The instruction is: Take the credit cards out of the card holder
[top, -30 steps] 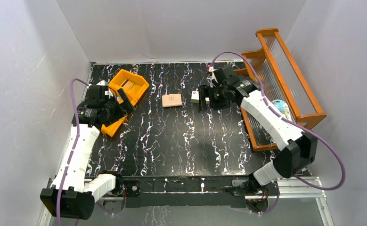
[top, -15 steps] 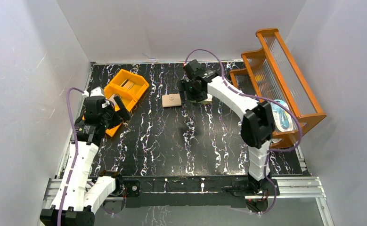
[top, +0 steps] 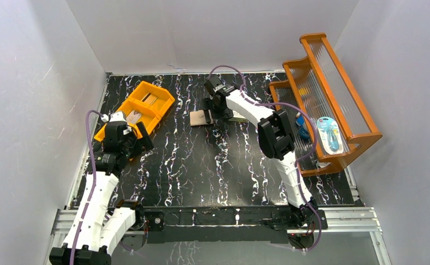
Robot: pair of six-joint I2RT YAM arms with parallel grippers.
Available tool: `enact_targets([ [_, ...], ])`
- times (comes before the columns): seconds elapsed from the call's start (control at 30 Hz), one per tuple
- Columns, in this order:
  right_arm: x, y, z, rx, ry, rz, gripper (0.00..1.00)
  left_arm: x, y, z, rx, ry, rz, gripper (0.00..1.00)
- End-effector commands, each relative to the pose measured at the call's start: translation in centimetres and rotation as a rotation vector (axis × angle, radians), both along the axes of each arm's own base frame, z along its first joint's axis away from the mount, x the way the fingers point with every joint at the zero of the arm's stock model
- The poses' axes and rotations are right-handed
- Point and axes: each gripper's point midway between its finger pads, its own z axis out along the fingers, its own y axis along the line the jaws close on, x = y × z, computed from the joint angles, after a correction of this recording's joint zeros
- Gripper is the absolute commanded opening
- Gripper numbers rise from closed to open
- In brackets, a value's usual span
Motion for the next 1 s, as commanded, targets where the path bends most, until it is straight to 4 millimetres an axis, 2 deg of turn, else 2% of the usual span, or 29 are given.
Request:
enact_targets([
  [0.0, 3.2, -0.9, 1.3, 0.017, -0.083, -0.030, 0.81, 0.3, 0.7, 0.6, 0.035, -0.049, 0.009, 0.98],
  [0.1, 4.6, -3.0, 0.5, -0.022, -0.098, -0.089, 0.81, 0.3, 0.8, 0.6, 0.037, -0.049, 0.011, 0.98],
  [0.2, 6.1, -6.4, -0.1, -0.053, -0.094, -0.188, 0.81, 0.3, 0.8, 0.5, 0.037, -0.046, 0.011, 0.98],
  [0.3, 6.4, -7.1, 0.4, -0.040, -0.082, -0.194, 0.81, 0.3, 0.7, 0.4, 0.037, -0.046, 0.010, 0.98],
  [0.37, 6.0, -5.8, 1.5, 0.011, -0.077, -0.143, 0.82, 0.3, 0.7, 0.3, 0.036, -0.043, 0.009, 0.98],
  [0.43, 5.7, -3.1, 2.7, 0.116, -0.097, -0.051, 0.82, 0.4, 0.7, 0.4, 0.038, -0.046, 0.005, 0.98],
  [0.6, 5.7, 1.8, 3.6, 0.212, -0.175, 0.129, 0.84, 0.5, 0.7, 0.2, 0.042, -0.035, 0.005, 0.98],
  [0.73, 6.6, 4.3, 3.1, 0.223, -0.199, 0.145, 0.84, 0.5, 0.7, 0.0, 0.044, -0.027, 0.002, 0.98],
  [0.8, 7.4, 4.9, 2.7, 0.219, -0.219, 0.127, 0.84, 0.6, 0.7, 0.0, 0.045, -0.024, 0.001, 0.98],
  [0.97, 7.5, 6.6, 1.3, 0.214, -0.240, 0.188, 0.86, 0.6, 0.7, 0.0, 0.044, -0.025, 0.000, 0.98],
])
